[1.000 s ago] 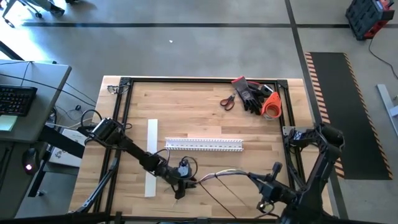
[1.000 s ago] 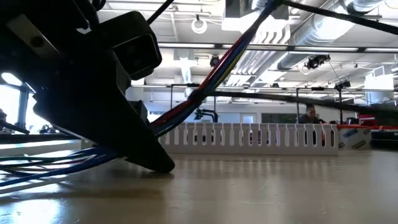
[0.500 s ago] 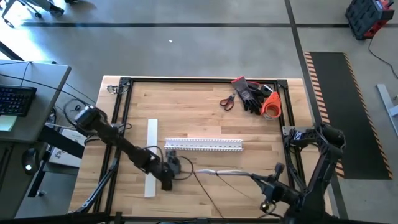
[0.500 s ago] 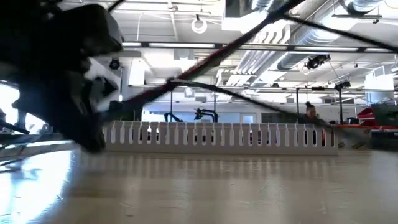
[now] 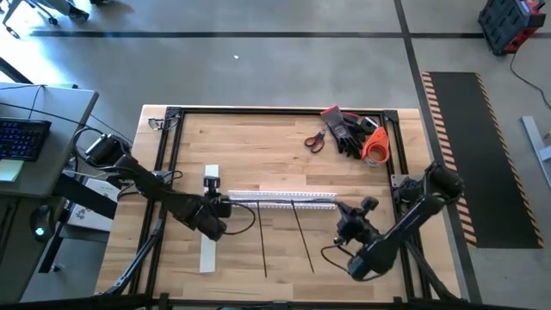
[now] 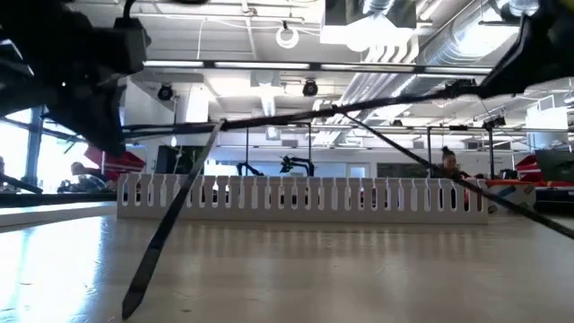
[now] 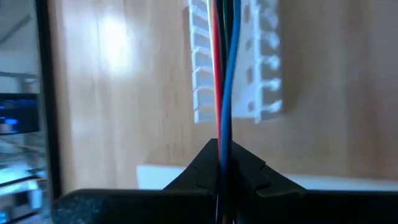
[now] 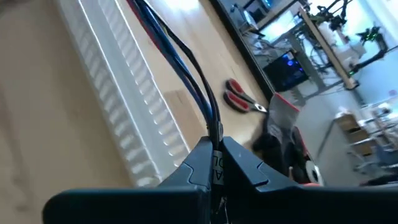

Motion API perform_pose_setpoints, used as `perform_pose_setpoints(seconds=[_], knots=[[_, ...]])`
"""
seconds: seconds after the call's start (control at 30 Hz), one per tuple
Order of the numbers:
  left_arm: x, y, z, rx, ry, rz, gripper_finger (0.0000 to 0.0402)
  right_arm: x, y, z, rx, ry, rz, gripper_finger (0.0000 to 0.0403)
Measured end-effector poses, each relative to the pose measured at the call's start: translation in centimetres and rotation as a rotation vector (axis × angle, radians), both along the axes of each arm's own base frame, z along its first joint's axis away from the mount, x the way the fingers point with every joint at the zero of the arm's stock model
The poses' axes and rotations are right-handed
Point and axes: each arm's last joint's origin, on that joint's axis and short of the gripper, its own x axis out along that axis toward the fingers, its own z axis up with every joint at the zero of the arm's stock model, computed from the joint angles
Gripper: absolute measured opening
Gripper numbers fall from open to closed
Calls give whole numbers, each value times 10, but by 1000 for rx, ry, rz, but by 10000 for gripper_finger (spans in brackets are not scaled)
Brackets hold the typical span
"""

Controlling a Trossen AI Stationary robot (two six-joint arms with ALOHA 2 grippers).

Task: Ziptie cables
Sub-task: Put the cable into the white cable duct

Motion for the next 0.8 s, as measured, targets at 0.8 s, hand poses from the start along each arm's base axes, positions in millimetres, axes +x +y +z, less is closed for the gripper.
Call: perform_pose_setpoints(seconds=[0.8], knots=[[-23,18,-45,232,-16,-98,0,2,-24,-40,-171,374,191,5]])
